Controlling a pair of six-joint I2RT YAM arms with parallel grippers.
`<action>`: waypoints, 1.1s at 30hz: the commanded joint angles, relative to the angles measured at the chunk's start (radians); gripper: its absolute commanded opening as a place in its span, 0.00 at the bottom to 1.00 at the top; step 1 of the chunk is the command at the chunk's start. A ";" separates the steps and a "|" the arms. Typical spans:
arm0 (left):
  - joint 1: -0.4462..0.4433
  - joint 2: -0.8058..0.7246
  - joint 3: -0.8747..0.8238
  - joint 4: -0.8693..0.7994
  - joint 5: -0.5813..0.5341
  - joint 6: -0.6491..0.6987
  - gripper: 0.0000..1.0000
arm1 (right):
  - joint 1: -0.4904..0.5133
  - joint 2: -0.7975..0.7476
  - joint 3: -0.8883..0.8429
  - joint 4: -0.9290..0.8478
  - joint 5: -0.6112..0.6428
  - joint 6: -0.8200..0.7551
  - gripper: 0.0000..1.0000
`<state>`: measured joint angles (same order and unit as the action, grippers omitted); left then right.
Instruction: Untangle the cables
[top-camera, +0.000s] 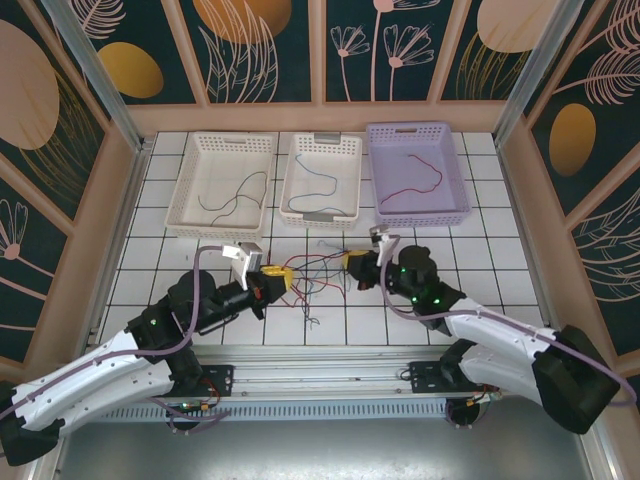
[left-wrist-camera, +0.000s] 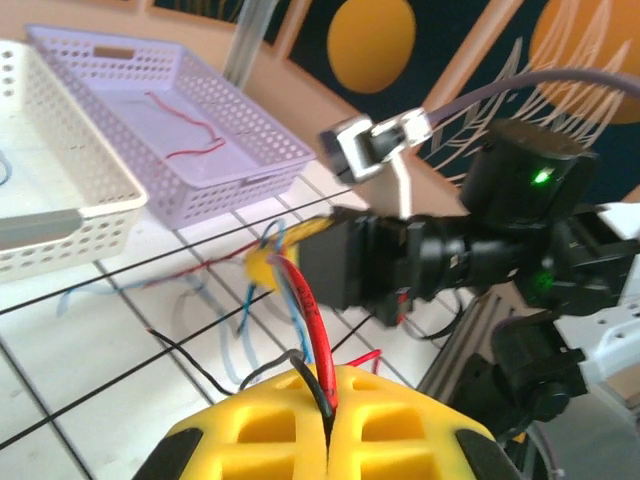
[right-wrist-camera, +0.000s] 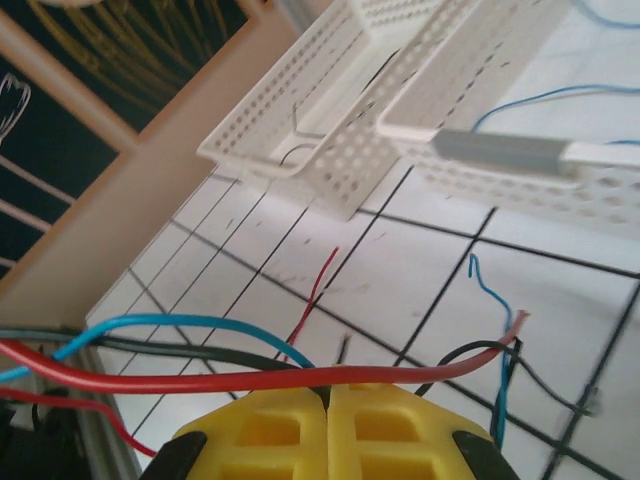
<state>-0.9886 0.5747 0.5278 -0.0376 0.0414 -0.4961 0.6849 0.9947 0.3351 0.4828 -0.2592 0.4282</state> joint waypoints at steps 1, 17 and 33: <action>0.001 -0.031 0.058 -0.021 -0.078 0.025 0.00 | -0.103 -0.028 -0.003 -0.166 0.018 0.039 0.00; 0.001 -0.150 0.062 -0.113 -0.356 -0.010 0.00 | -0.426 -0.080 -0.014 -0.360 -0.003 0.141 0.00; 0.001 -0.349 -0.035 -0.113 -0.635 -0.109 0.00 | -0.535 -0.266 -0.051 -0.392 -0.001 0.187 0.00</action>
<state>-0.9886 0.2256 0.5064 -0.1474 -0.5156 -0.5667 0.1596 0.7609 0.3092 0.0814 -0.2558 0.5835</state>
